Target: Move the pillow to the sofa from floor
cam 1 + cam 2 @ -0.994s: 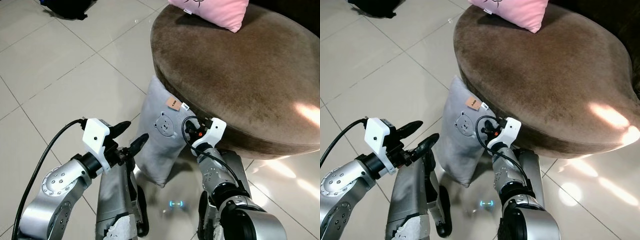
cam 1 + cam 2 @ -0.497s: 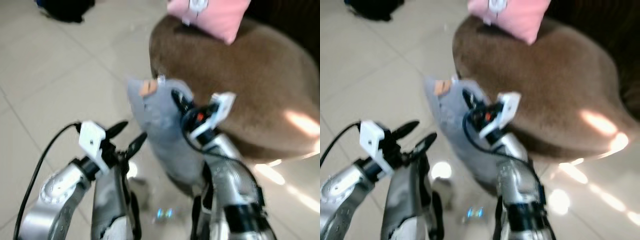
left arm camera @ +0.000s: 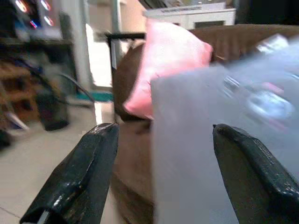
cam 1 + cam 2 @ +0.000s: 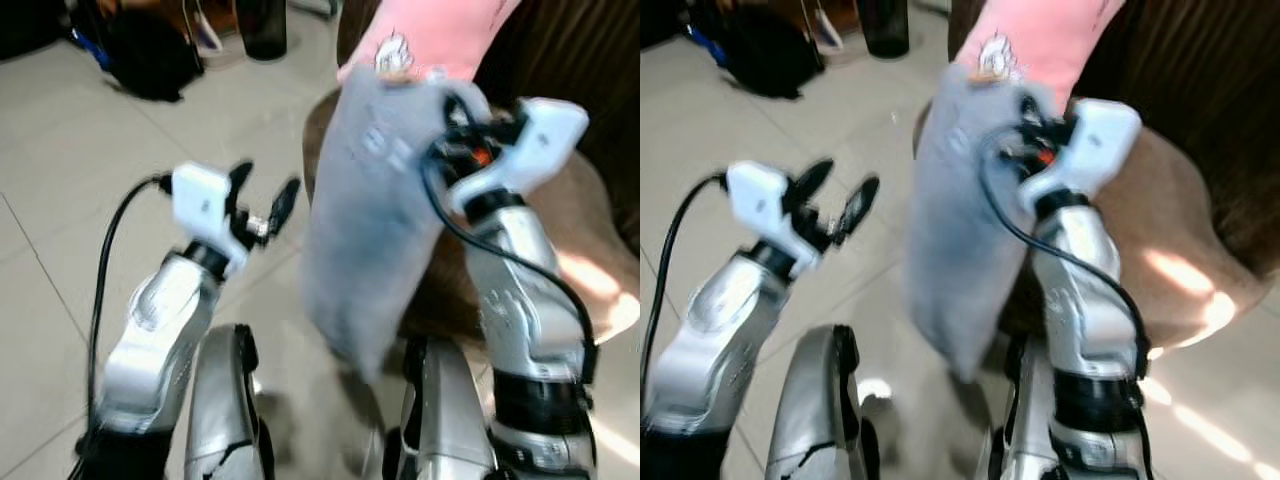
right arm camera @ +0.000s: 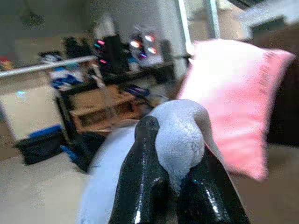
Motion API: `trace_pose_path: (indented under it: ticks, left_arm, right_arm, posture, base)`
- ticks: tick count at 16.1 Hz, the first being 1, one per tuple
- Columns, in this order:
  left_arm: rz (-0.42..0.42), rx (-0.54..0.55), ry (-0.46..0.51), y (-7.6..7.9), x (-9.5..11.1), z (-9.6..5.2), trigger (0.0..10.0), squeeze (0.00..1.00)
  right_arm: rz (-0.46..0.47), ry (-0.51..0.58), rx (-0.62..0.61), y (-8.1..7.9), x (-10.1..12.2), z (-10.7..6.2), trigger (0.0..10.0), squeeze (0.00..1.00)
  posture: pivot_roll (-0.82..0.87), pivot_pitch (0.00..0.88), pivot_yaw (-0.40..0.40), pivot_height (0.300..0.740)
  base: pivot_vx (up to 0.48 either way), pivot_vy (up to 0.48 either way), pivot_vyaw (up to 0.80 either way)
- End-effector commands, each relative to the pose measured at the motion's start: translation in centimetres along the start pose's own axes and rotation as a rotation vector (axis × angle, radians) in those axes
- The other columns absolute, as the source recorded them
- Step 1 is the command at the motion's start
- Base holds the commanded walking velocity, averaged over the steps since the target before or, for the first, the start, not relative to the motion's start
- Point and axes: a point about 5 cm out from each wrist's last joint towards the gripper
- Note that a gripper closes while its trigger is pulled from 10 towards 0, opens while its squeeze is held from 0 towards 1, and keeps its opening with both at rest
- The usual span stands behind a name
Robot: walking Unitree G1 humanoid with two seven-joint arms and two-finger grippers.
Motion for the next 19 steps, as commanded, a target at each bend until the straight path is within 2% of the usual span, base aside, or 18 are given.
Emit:
trace_pose_path:
  ticks: [1, 3, 5, 6, 8, 9, 10, 12, 14, 17, 19]
  left_arm:
    - [0.058, 0.034, -0.035, -0.4, -0.6, 0.3, 10.0, 0.0]
    - [0.075, 0.059, -0.051, -0.6, -0.5, 0.7, 10.0, 0.0]
    - [0.102, 0.118, -0.035, -0.8, 0.0, 1.1, 10.0, 0.0]
    - [0.13, 0.111, -0.017, -0.8, 0.2, 1.2, 10.0, 0.0]
    - [0.134, 0.111, -0.005, -0.6, 0.6, 1.0, 10.0, 0.0]
    - [0.115, 0.108, 0.006, -0.3, 0.8, 1.0, 10.0, 0.0]
    - [0.109, 0.106, 0.006, -0.2, 0.8, 1.0, 10.0, 0.0]
    - [0.11, 0.104, -0.011, 0.3, 0.3, 1.0, 10.0, 0.0]
    - [0.112, 0.106, -0.027, 0.9, -0.2, 1.2, 10.0, 0.0]
    - [0.147, 0.083, -0.029, 1.2, -0.6, 1.2, 10.0, 0.0]
    - [0.144, 0.086, -0.026, 1.2, -0.6, 1.1, 10.0, 0.0]
  right_arm:
    - [-0.04, 0.026, -0.011, -0.2, 0.8, -0.3, 10.0, 0.0]
    - [-0.058, 0.031, -0.009, -0.6, 1.1, -0.5, 10.0, 0.0]
    - [-0.076, 0.014, -0.058, -0.1, 0.7, -0.8, 10.0, 0.0]
    - [-0.096, 0.006, -0.08, 0.3, 0.5, -1.0, 10.0, 0.0]
    - [-0.1, 0.017, -0.118, 0.9, 0.8, -1.1, 10.0, 0.0]
    - [-0.058, 0.097, -0.144, 1.4, 3.0, 0.0, 10.0, 0.0]
    - [-0.048, 0.113, -0.147, 1.5, 3.5, 0.3, 10.0, 0.0]
    - [-0.039, 0.179, -0.164, 2.0, 5.9, 1.4, 10.0, 0.0]
    - [-0.06, 0.125, -0.205, 3.1, 4.9, 1.1, 10.0, 0.0]
    - [-0.058, 0.026, -0.231, 3.4, 2.0, -0.3, 10.0, 0.0]
    - [-0.036, 0.002, -0.255, 3.5, 1.4, -0.9, 10.0, 0.0]
  posture:
    - [-0.03, 0.0, 0.041, 0.49]
    - [-0.03, 0.0, 0.04, 0.51]
    - [-0.02, 0.0, 0.032, 0.535]
    - [-0.02, 0.0, 0.027, 0.545]
    - [-0.01, 0.0, 0.022, 0.56]
    - [-0.02, 0.0, 0.026, 0.575]
    - [-0.02, 0.0, 0.027, 0.58]
    - [-0.03, 0.0, 0.016, 0.6]
    - [-0.03, 0.0, 0.012, 0.62]
    - [-0.03, 0.0, 0.008, 0.65]
    - [-0.03, 0.0, 0.019, 0.665]
  base:
    - [0.0, 0.0, 0.0]
    - [0.0, 0.0, 0.0]
    - [0.0, 0.0, 0.0]
    - [0.0, 0.0, 0.0]
    - [0.0, 0.0, 0.0]
    - [0.0, 0.0, 0.0]
    - [0.0, 0.0, 0.0]
    - [0.0, 0.0, 0.0]
    - [0.0, 0.0, 0.0]
    - [0.0, 0.0, 0.0]
    - [0.0, 0.0, 0.0]
Point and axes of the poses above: a point about 5 cm out from each wrist's last joint towards the gripper, its own z axis pointing out of the wrist towards the gripper, its own x axis along the axis of the wrist's last joint, y = z × x, and after that the axes turned 4 degrees about -z, right-handed
